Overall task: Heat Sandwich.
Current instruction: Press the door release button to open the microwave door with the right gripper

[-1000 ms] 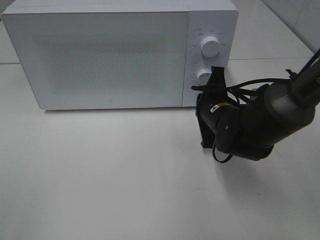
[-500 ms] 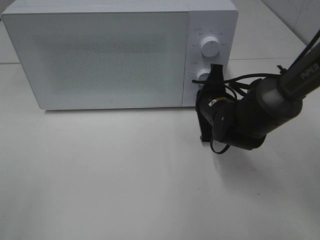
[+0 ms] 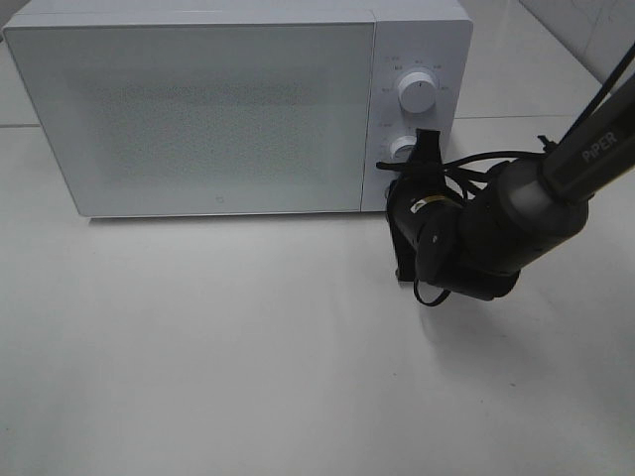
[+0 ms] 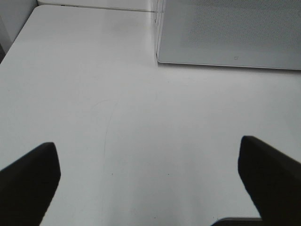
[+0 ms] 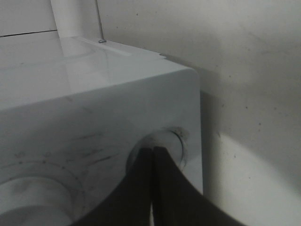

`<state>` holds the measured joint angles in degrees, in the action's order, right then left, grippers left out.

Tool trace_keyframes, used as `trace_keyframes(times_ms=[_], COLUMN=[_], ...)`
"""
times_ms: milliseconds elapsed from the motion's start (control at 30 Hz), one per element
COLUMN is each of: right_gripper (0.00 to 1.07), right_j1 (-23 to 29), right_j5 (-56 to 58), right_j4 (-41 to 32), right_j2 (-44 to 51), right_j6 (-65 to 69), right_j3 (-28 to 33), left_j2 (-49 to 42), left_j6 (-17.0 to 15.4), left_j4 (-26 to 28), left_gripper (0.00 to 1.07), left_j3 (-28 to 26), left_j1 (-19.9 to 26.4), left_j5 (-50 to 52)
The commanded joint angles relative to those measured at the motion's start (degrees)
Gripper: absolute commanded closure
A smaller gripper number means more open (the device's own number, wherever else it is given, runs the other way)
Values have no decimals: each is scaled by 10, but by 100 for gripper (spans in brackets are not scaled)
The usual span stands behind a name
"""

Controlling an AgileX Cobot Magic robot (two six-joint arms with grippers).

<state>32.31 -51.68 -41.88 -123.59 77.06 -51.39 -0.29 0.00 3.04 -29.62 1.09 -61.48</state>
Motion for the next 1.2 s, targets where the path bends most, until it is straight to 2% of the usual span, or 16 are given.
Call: trace_keyframes(times_ms=[33, 233, 467, 867, 1200], right_gripper=[107, 107, 107, 107, 107], right_j1=[-5, -15, -16, -37, -37], right_j5=[-34, -41, -45, -125, -112], right_j4=[-2, -8, 5, 5, 7], right_j2=[1, 1, -18, -39, -39], right_j6=[-11, -11, -9, -48, -62], right_j3=[-8, -11, -46, -101, -103], left_j2=[-10, -10, -10, -10, -10], left_j6=[0, 0, 0, 0, 0], left_j4=[-1, -1, -1, -1, -1], left_gripper=[10, 10, 10, 10, 10], left_j3=[1, 1, 1, 1, 1], left_j1=[2, 2, 2, 2, 2], left_j5=[2, 2, 2, 2, 2])
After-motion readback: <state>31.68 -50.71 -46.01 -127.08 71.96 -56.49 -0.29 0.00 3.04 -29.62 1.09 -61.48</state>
